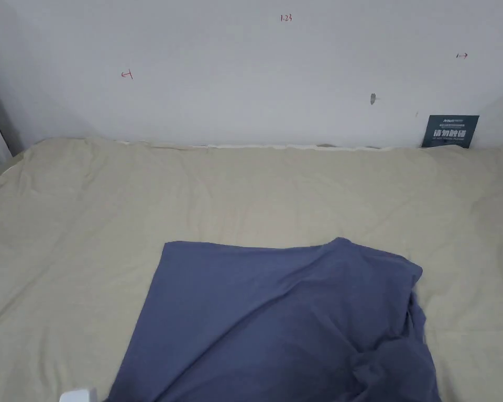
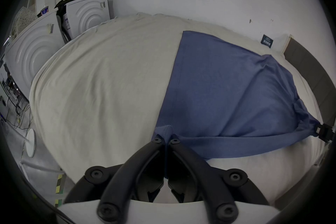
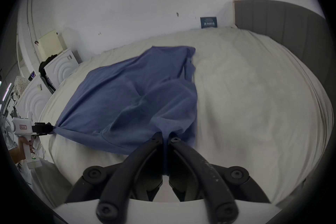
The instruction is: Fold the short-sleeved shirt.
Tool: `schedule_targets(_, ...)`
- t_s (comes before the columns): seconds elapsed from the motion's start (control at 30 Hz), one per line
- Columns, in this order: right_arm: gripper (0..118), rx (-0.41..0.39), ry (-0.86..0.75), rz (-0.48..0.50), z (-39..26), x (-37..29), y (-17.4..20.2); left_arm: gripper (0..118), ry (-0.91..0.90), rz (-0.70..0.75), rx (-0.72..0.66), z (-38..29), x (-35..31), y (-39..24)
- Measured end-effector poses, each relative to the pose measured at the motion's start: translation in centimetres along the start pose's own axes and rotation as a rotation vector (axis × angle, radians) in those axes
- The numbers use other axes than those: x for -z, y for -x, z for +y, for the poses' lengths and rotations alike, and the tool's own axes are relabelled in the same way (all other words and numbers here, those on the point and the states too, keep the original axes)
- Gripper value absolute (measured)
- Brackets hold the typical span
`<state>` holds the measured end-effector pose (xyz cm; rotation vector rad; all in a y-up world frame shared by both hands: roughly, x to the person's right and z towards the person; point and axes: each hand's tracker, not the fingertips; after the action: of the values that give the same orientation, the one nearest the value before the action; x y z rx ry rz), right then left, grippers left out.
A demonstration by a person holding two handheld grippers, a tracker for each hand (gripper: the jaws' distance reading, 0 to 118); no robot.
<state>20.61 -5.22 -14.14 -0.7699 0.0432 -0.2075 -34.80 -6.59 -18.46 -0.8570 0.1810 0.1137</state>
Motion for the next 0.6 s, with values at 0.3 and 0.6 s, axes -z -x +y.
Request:
schedule_targets(0.3, 7, 0.038, 0.102, -0.072, -5.1, -1.2, 0.8, 2, 0.031, 0.024, 0.024, -3.6, -2.9, 0.6)
schedule_targets(0.6, 118, -0.019, -0.044, -0.216, 1.2, -4.4, 4.6, 118, -0.111, -0.048, -0.088, 1.0, -6.2, -0.2)
